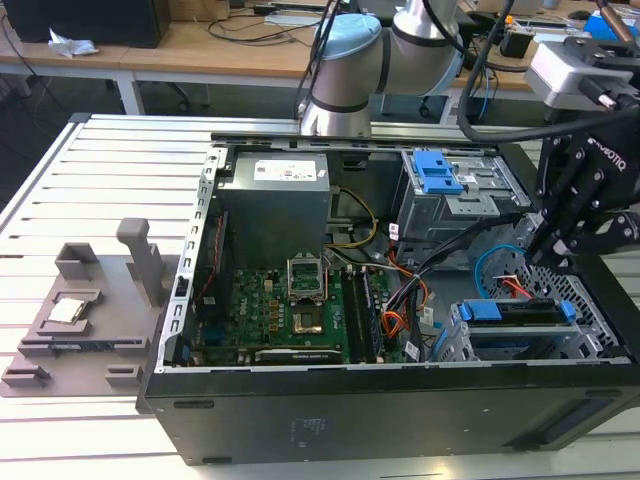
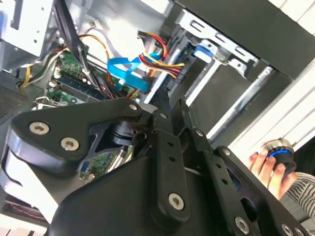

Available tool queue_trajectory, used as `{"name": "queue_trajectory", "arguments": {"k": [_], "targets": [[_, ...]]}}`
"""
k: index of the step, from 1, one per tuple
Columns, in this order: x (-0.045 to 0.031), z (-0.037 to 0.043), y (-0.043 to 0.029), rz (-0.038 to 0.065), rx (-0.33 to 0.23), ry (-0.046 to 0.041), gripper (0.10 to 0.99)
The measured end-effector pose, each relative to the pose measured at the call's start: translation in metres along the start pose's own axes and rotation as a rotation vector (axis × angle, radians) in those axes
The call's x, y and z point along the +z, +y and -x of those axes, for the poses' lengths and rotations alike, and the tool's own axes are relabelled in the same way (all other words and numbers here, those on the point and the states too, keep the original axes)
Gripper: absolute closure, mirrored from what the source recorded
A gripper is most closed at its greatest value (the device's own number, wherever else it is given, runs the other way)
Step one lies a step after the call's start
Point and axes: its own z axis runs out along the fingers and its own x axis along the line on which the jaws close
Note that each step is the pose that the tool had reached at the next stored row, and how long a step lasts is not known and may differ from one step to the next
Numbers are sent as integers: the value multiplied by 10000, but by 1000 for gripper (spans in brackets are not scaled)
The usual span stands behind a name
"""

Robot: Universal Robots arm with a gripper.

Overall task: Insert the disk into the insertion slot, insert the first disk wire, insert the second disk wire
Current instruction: 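Insert the second disk wire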

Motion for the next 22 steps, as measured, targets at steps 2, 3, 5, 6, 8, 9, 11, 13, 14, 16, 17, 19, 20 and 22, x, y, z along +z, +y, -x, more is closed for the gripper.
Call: {"name": "queue_trajectory", "arguments": {"k": [2, 3, 5, 6, 8, 9, 11, 13, 14, 16, 17, 19, 20, 22], "targets": [[-1, 80, 2, -1, -66, 6, 847], [-1, 91, 2, -1, -86, 8, 847], [-2, 129, 2, -2, -189, 13, 847], [-2, 142, 3, -2, -259, 15, 847], [-1, 155, 5, -4, -507, 25, 847], [3, 156, 9, -6, -737, 54, 847], [12, 156, 9, -5, -964, 125, 847], [39, 157, 9, -6, -1143, 175, 847], [49, 159, 9, -6, -1177, 178, 847], [78, 163, 7, -8, -1254, 181, 847], [89, 163, 7, -8, -1277, 181, 847], [104, 164, 6, -7, -1307, 189, 847], [107, 164, 6, -7, -1314, 211, 847], [117, 163, 6, -5, -1317, 246, 847]]}}
